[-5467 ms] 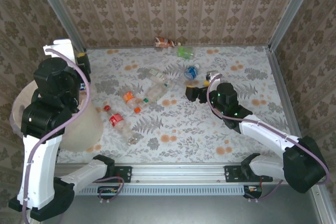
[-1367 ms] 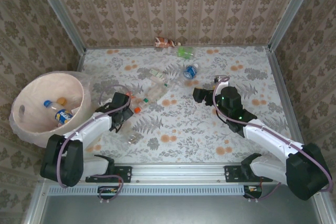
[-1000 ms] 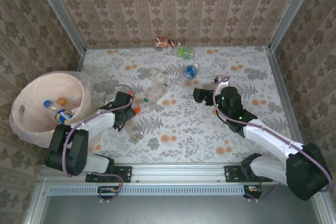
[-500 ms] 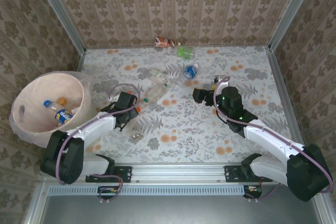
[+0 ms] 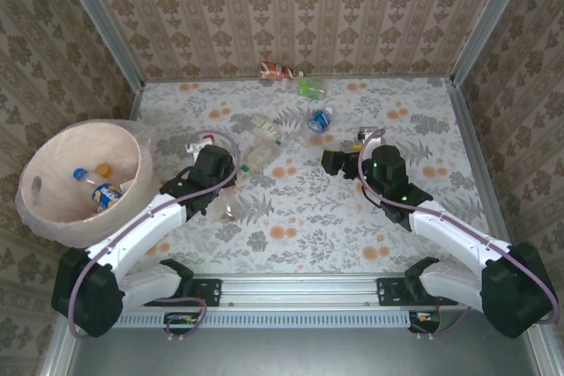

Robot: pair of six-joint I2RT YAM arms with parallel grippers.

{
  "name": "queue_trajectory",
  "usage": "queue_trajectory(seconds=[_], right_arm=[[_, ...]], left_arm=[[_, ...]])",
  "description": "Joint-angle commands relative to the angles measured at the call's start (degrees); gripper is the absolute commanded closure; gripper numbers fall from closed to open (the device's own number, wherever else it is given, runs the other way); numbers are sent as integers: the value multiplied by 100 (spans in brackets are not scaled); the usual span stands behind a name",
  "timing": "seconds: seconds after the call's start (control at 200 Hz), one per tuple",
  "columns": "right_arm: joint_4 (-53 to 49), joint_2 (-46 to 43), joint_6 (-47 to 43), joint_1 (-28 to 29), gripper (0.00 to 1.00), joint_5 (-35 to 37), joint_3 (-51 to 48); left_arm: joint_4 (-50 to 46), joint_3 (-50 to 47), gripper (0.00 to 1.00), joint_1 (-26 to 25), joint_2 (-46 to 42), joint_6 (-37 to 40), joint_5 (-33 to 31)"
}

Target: Put the plastic bottles in the bin

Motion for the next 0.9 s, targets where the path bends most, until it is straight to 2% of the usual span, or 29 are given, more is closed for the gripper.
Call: queue_trajectory(seconds=[0.0,0.285,0.615,0.78,0.895], right_arm=[[210,5,-67,-20,0,-290,99],[249,203,-118,53,0,-851,295],[277,479,-178,276,0,-1027,529],[283,625,-197,390,0,-1034,638],[258,689,-258,436,0,-1032,674]], left_arm=[[243,363,48,-141,-162,544,121],[442,1112,49,-232,-228,1298,595],[518,2252,48,-223,-278,2619,1106],[313,2873,49,-223,-330,3058,885],[-232,3470,50,-203,-329,3254,113]])
